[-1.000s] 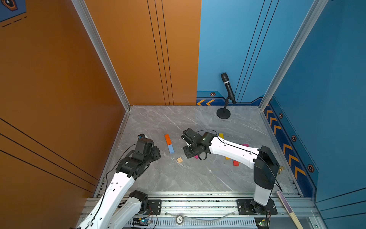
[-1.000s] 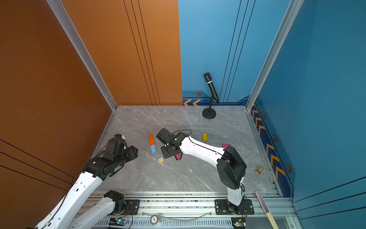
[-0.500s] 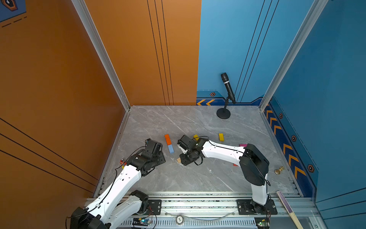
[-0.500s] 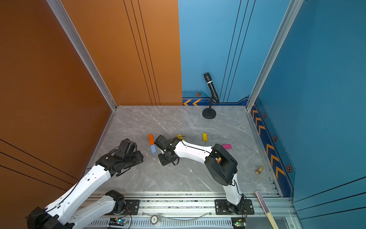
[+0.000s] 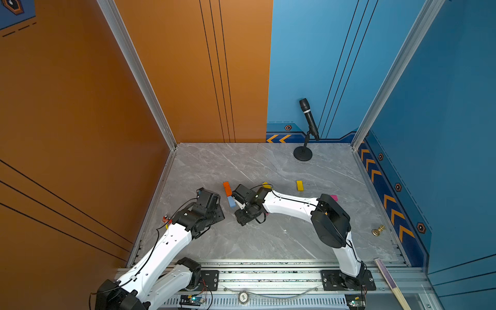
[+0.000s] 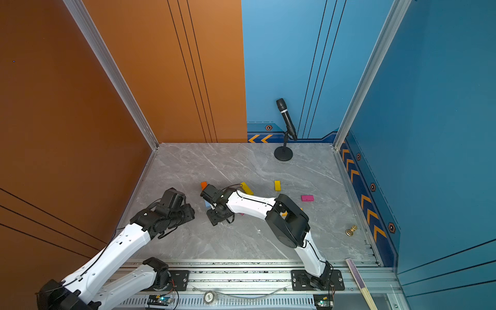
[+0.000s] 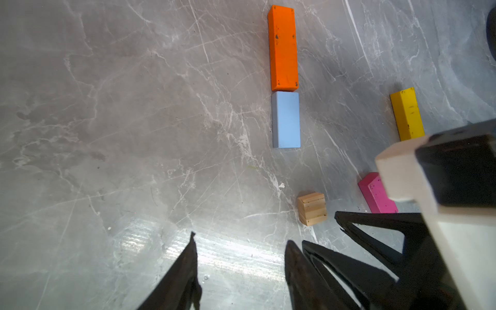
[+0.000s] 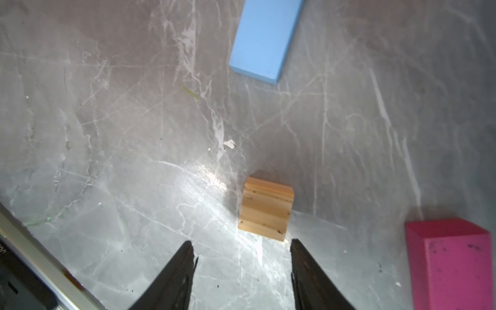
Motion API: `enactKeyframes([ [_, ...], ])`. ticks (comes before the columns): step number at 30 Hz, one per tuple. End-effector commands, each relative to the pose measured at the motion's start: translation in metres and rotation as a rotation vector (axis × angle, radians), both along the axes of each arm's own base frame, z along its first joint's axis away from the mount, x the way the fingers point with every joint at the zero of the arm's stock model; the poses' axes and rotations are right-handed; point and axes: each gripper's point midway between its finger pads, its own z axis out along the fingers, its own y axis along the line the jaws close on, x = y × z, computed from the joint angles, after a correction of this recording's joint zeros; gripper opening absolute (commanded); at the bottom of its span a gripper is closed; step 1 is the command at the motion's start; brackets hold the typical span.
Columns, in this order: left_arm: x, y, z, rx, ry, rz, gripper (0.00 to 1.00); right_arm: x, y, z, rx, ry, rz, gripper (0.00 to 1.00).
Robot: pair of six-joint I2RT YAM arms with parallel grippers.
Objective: Assemble the letter v with building blocks
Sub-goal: Pick up the building block from the center of the board.
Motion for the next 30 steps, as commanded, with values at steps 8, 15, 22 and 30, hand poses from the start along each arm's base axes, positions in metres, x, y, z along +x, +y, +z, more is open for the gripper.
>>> enactKeyframes([
  [8,-0.002,0.007,-0.004,0.016,0.001,0.019,0.54,0.010,-0.019,-0.015,-0.176,-0.074,0.001,0.58],
  [15,-0.003,0.009,-0.006,0.020,0.004,0.025,0.54,0.011,-0.017,-0.020,-0.185,-0.074,0.005,0.54],
  [22,-0.003,0.010,-0.006,0.020,0.002,0.026,0.54,0.010,-0.009,-0.021,-0.172,-0.067,0.019,0.48],
  [30,-0.005,0.013,-0.007,0.017,0.000,0.036,0.54,0.009,-0.003,-0.025,-0.160,-0.050,0.022,0.36],
])
